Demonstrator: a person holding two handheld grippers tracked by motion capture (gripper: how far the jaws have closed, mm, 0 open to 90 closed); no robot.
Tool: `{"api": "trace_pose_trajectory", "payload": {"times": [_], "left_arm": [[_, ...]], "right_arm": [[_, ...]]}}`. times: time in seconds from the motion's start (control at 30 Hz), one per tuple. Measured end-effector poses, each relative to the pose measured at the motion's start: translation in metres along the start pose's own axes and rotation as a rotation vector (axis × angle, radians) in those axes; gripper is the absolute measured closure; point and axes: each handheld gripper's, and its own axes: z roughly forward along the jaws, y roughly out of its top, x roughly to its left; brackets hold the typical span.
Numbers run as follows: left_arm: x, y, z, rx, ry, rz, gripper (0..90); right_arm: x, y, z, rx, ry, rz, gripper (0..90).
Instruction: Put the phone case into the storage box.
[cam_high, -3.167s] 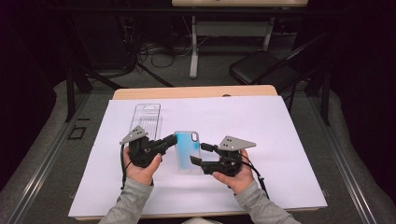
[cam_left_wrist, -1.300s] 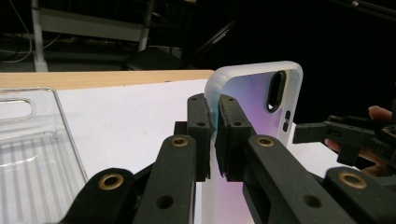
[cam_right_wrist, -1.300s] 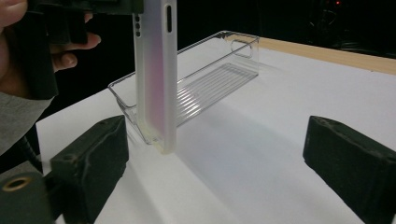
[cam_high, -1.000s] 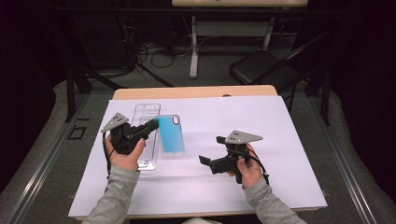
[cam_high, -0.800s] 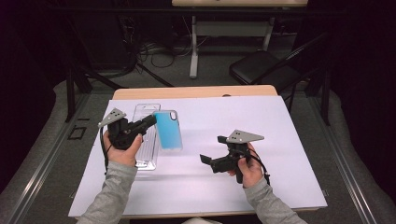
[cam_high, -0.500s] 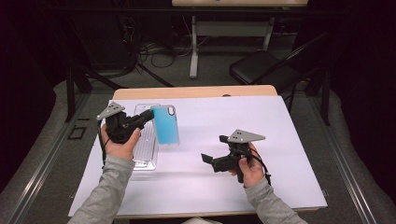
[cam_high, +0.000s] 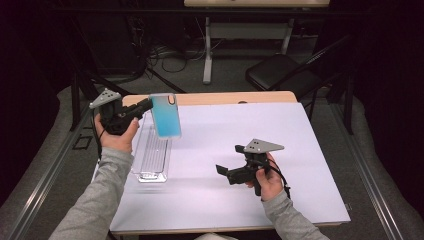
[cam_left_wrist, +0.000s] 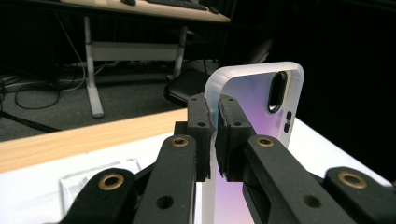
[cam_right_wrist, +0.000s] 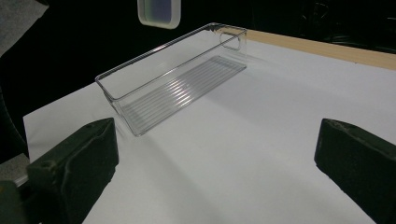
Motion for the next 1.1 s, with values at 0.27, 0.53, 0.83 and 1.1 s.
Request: {"api": "trace_pose_trajectory", "payload": {"times": [0.27,0.53,0.83,1.1], "left_arm": [[0.014,0.021,-0.004,-0.034,0.048,0.013,85.3],[0.029,0.026,0.001,-0.032,0.074,-0.016,85.3],[0.043,0.026,0.009,-0.024,0.095,-0.028,85.3],[0.055,0.026,0.014,-0.036,0.117,-0.037,85.3]], "right_arm": [[0.0,-0.001,0.001,0.004,-0.001,-0.002,0.0],[-0.001,-0.001,0.001,0.007,-0.004,0.002,0.0],[0.0,-0.002,0.003,0.012,0.001,-0.005,0.0],[0.0,-0.002,0.003,0.016,-0.001,-0.009,0.0]]}}
